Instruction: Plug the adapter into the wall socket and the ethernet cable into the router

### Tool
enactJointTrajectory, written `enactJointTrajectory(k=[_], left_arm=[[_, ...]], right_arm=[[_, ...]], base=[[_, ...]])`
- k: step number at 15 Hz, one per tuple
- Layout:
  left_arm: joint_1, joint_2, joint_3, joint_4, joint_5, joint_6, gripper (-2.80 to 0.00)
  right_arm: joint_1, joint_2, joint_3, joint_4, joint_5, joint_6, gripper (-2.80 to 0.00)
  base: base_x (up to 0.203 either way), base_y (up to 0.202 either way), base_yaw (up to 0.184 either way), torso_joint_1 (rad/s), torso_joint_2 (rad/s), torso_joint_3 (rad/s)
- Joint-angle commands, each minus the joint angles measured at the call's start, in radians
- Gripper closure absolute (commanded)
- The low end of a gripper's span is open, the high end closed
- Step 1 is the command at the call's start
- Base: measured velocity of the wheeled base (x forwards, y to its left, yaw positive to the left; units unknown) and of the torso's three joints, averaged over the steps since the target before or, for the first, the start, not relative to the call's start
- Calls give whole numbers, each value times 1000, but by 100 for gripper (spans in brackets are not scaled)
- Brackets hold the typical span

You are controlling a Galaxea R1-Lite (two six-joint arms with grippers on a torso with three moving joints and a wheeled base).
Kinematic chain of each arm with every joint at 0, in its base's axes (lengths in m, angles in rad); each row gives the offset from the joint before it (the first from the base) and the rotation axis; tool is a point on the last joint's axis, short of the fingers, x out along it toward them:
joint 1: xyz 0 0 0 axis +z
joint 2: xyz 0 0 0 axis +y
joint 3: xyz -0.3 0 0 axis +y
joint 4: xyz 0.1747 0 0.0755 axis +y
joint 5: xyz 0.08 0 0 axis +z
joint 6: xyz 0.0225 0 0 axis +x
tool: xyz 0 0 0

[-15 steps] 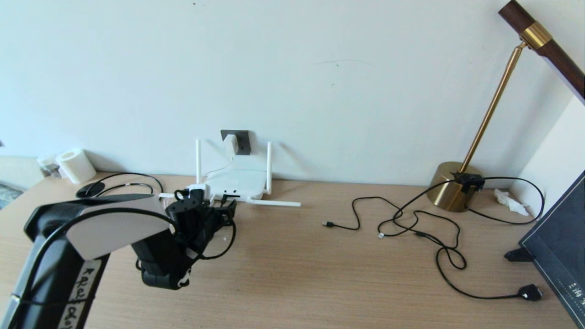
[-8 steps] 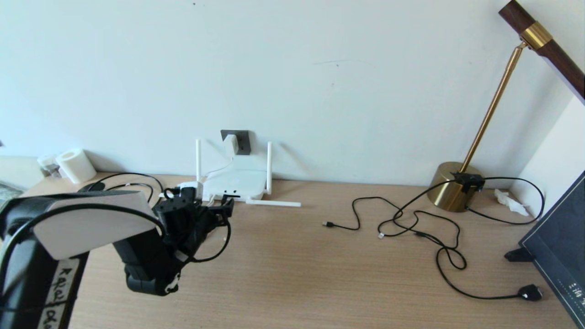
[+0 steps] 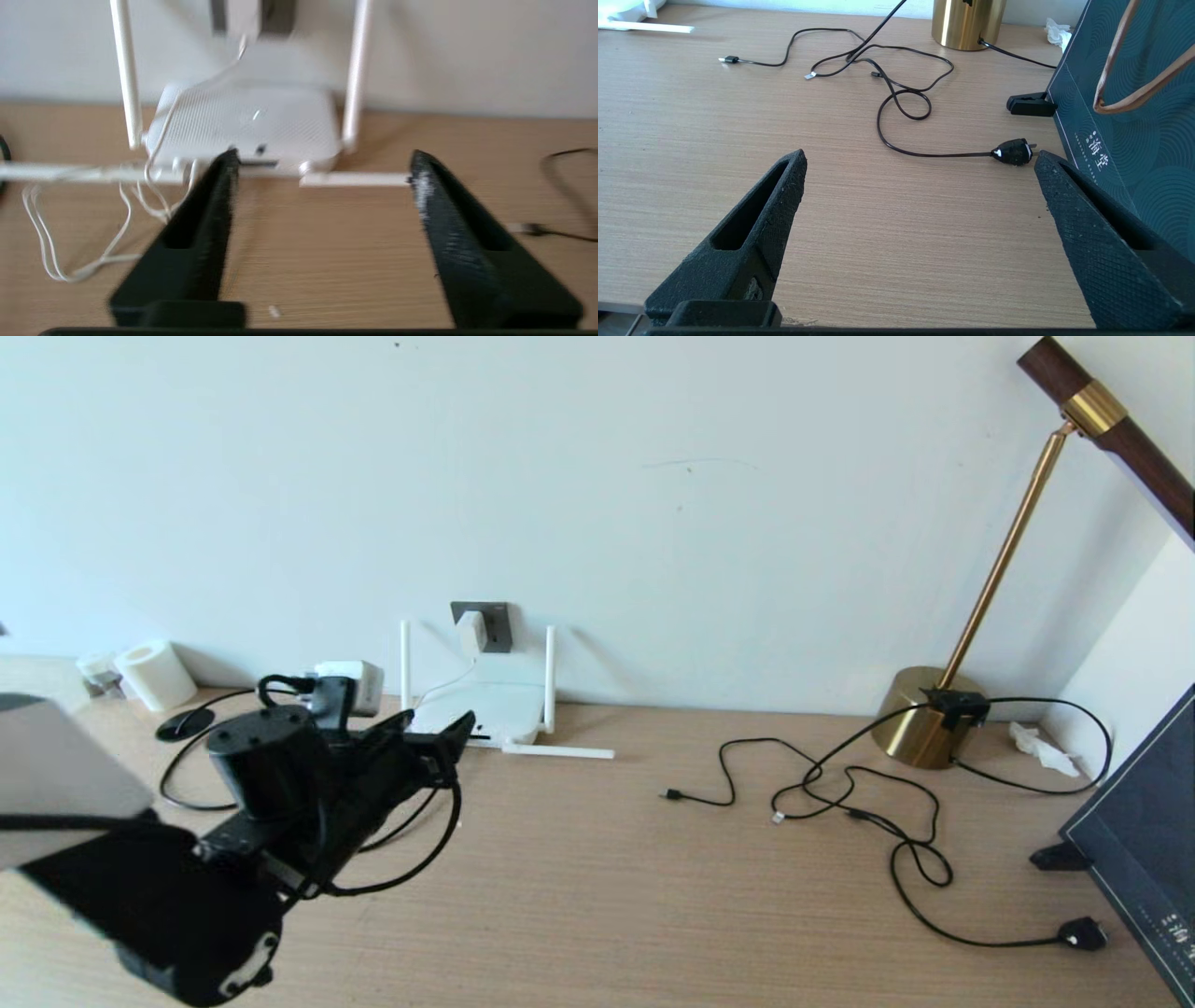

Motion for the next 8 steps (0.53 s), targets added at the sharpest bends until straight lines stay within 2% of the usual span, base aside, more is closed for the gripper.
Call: enactJointTrajectory(k=[1,4,6,8], left_arm=[[-28,-306,41,65,7,15,0],[-41,-638,107,258,29,46,0],[-45,-876,286,439,51,56,0],[-48,-1159,402,808,57,22,0]], right_arm=[[0,0,0,0,0,0,-280],[0,1,0,0,0,0,-280],[0,1,0,0,-1,2,-280],[0,2,0,0,-3,4,-280]], base=[[0,0,0,0,0,0],[0,0,0,0,0,0],[0,0,0,0,0,0],[0,0,0,0,0,0]])
